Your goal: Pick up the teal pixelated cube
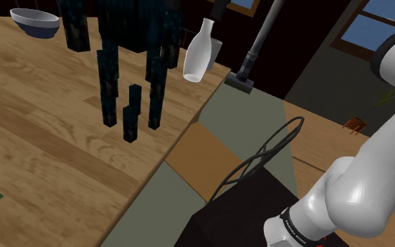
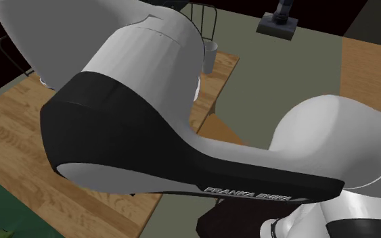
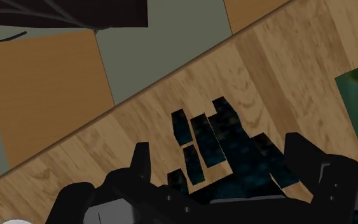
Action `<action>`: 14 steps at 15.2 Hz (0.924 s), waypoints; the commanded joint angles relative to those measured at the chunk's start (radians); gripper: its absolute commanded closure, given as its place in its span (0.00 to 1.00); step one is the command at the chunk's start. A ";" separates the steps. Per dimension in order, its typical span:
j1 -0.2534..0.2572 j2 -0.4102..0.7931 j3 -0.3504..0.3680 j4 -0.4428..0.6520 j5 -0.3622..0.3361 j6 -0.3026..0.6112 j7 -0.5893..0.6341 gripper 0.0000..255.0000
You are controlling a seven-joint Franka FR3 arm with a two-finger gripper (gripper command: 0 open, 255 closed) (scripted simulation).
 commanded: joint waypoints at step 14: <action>-0.027 -0.078 -0.020 -0.175 0.048 0.113 -0.028 1.00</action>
